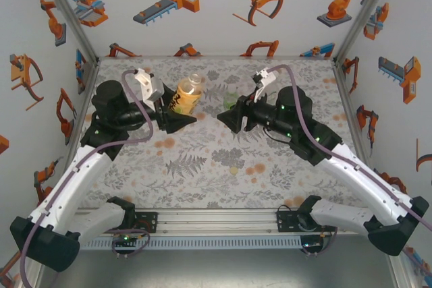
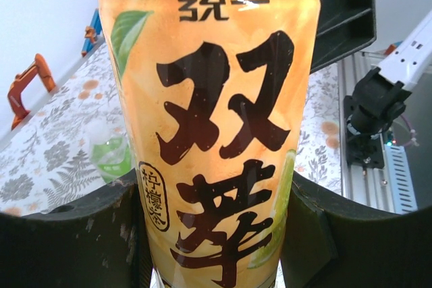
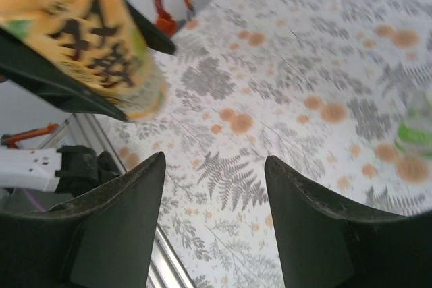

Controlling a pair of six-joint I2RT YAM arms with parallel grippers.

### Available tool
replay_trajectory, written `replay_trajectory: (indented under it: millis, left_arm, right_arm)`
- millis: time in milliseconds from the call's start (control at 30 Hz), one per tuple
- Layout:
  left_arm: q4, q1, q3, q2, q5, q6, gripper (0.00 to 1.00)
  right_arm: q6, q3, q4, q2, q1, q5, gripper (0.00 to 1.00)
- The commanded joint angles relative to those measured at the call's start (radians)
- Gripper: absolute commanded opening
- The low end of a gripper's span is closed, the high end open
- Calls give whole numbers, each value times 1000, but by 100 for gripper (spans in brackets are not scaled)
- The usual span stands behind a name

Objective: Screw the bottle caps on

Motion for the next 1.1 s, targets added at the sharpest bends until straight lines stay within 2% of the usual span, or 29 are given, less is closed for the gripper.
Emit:
replay_trajectory:
  millis: [0,200,367,533,800,1067]
  left_arm:
    - [-5,31,-18,-14,8,38,0]
    - [24,43,-62,-10,0,39,0]
    - [81,42,-142,-58,-40,52,0]
    - [62,41,-174,-118,-114,100,0]
    - [37,41,-168,-129,-112,112,0]
    - [43,42,-169,-124,-108,104,0]
  right_arm:
    - [112,45,-197,37,3,152,55]
    - [190,68,-403,116,28,244,51]
    - [245,40,-483,180,78,315,45]
    - [322,-31,-466,226,133,368,43]
    - [362,-128,-397,343,137,328,44]
    - [383,-142,-381,472,137,329,44]
